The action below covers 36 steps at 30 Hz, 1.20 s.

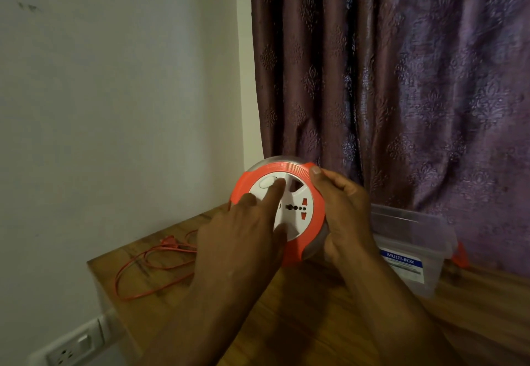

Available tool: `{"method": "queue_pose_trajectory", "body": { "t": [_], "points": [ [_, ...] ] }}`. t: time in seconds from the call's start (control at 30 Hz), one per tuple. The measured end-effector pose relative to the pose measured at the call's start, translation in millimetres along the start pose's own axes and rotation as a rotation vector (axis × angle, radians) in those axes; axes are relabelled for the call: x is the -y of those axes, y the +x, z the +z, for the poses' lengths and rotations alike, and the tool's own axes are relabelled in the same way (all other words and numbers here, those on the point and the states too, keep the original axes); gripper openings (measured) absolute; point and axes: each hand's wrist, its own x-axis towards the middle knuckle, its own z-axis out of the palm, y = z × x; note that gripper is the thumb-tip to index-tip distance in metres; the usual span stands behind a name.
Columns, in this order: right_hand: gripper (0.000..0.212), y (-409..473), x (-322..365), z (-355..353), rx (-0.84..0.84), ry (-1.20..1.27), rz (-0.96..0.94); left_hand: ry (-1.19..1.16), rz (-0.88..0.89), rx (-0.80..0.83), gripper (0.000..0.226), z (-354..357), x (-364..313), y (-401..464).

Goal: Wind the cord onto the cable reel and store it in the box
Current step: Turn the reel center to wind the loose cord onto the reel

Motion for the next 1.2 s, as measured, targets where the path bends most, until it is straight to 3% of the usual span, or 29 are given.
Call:
{"method": "queue_pose_trajectory", "body": {
  "t": [0.3, 0.53, 0.7, 0.87, 1.07, 1.2],
  "points": [
    [0.019, 0, 2, -2, 0.007, 0.029, 0.022, 0.003, -0.024, 0.082, 0.068, 10, -4, 8],
    [0.012, -1, 2, -1, 0.049, 0.014, 0.009, 0.05, -0.018, 0.129, 0.068, 16, -5, 11],
    [0.021, 1, 3, -1, 0.064, 0.044, 0.023, 0.056, 0.031, 0.164, 0.072, 12, -5, 11],
    [0.016, 0, 2, -1, 0.077, 0.039, 0.049, 0.08, 0.055, 0.197, 0.064, 5, -6, 17],
    [0.02, 0, 3, -1, 0.077, 0.042, 0.051, 0.071, 0.131, 0.191, 0.031, -1, -9, 19],
    [0.019, 1, 3, -1, 0.077, 0.034, 0.059, 0.073, 0.201, 0.157, 0.032, -7, -3, 20]
  ]
}}
